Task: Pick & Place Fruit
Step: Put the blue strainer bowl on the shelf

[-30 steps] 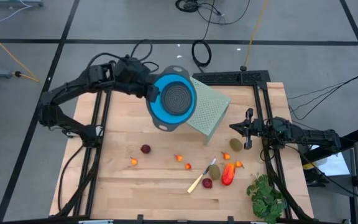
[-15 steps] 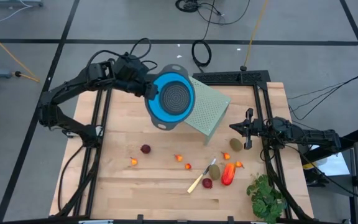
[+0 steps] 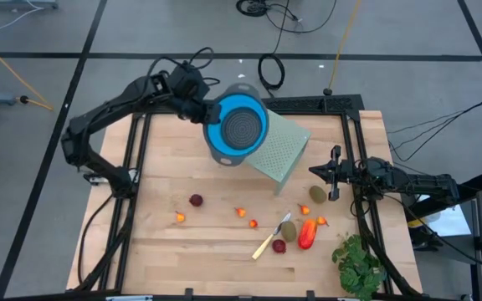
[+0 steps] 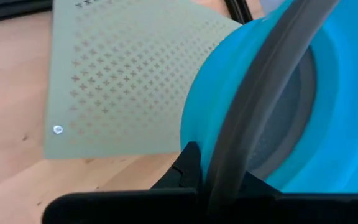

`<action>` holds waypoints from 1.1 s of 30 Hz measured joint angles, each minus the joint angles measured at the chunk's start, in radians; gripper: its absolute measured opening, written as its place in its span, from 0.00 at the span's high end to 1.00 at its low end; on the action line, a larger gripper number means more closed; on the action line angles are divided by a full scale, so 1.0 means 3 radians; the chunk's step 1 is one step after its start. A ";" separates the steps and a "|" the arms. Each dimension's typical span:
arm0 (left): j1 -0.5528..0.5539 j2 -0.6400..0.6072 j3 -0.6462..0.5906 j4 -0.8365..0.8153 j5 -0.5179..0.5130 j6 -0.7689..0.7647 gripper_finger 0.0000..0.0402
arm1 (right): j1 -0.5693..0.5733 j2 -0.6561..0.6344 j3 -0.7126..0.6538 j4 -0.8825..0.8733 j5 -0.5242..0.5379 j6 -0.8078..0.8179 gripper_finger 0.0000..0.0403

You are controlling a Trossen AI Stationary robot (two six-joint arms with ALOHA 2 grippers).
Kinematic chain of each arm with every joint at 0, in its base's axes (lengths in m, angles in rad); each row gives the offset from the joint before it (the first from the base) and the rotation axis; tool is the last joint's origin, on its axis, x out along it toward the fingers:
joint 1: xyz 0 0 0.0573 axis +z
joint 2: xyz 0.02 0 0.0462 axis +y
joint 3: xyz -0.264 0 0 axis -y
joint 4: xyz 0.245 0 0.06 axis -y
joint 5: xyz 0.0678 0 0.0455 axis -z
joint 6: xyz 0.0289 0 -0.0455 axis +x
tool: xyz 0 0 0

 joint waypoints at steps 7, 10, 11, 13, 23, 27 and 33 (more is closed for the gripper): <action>0.0281 0.0236 0.0477 -0.0290 0.0066 0.0107 1.00 | 0.0001 0.0000 0.0001 0.0000 0.0000 0.0000 1.00; 0.0382 0.0437 0.0861 -0.0560 0.0066 0.0199 1.00 | 0.0000 0.0000 0.0001 0.0000 0.0000 0.0000 1.00; 0.0407 0.0512 0.0996 -0.0666 0.0064 0.0215 1.00 | 0.0001 0.0000 0.0000 0.0001 0.0000 0.0000 1.00; 0.0451 0.0673 0.1260 -0.0853 0.0065 0.0270 1.00 | 0.0001 0.0000 0.0000 0.0001 0.0000 -0.0001 1.00; 0.0568 0.1196 0.1848 -0.1455 0.0126 0.0352 1.00 | 0.0001 0.0000 0.0001 0.0001 0.0000 0.0000 1.00; 0.0587 0.1241 0.1848 -0.1491 0.0183 0.0350 1.00 | 0.0000 -0.0001 0.0000 0.0001 0.0000 0.0000 1.00; 0.0593 0.1253 0.1850 -0.1488 0.0181 0.0323 1.00 | 0.0001 -0.0001 0.0000 0.0000 0.0000 -0.0026 1.00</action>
